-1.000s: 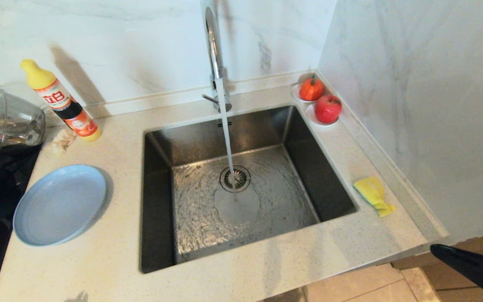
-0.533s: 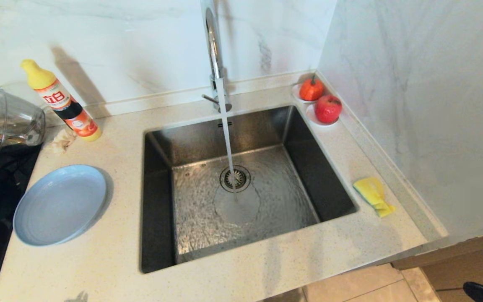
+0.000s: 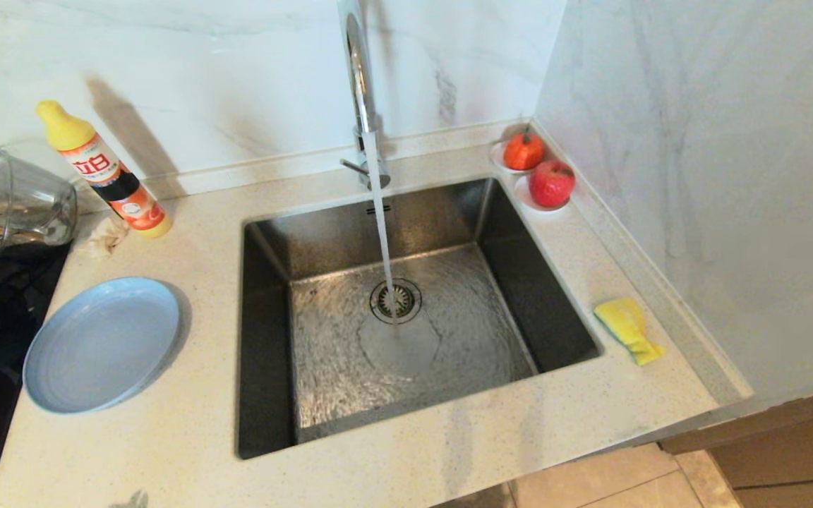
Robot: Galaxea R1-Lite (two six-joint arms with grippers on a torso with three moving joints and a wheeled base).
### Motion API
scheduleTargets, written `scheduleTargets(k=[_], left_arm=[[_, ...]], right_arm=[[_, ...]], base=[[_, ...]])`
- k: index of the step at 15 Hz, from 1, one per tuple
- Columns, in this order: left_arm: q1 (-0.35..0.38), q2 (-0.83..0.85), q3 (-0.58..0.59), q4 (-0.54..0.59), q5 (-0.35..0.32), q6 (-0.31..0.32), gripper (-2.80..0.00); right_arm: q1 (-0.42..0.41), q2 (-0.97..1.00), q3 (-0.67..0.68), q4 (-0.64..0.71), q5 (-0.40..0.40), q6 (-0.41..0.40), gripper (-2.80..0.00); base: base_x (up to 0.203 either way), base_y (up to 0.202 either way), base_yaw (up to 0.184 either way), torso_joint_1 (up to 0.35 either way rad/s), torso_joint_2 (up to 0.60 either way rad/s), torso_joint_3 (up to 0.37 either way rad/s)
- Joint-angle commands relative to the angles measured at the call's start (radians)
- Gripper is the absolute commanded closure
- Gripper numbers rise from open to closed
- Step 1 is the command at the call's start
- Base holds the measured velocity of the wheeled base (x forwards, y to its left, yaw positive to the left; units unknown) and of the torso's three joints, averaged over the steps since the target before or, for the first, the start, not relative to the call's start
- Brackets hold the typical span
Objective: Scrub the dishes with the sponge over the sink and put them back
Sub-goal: Turn off the faucet
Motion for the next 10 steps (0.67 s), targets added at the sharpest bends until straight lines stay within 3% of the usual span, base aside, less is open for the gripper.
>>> scheduleTargets(k=[1,3,10], left_arm=[[0.000,0.000,0.034,-0.001,0.000,0.000,0.00],[0.000,0.000,0.034,-0.001,0.000,0.000,0.00],[0.000,0.000,0.034,-0.001,0.000,0.000,0.00]], right_arm=[[-0.002,-0.142,0.004,0.034,-0.106,0.012,0.00],[-0.002,-0.191,0.030,0.052,-0.189,-0.022,0.00],[-0.002,-0.189,0.034,0.060,-0.191,-0.017,0.00]], base=[[0.000,0.000,0.000,0.000,0.00,0.000],[0.000,0.000,0.000,0.000,0.00,0.000],[0.000,0.000,0.000,0.000,0.00,0.000]])
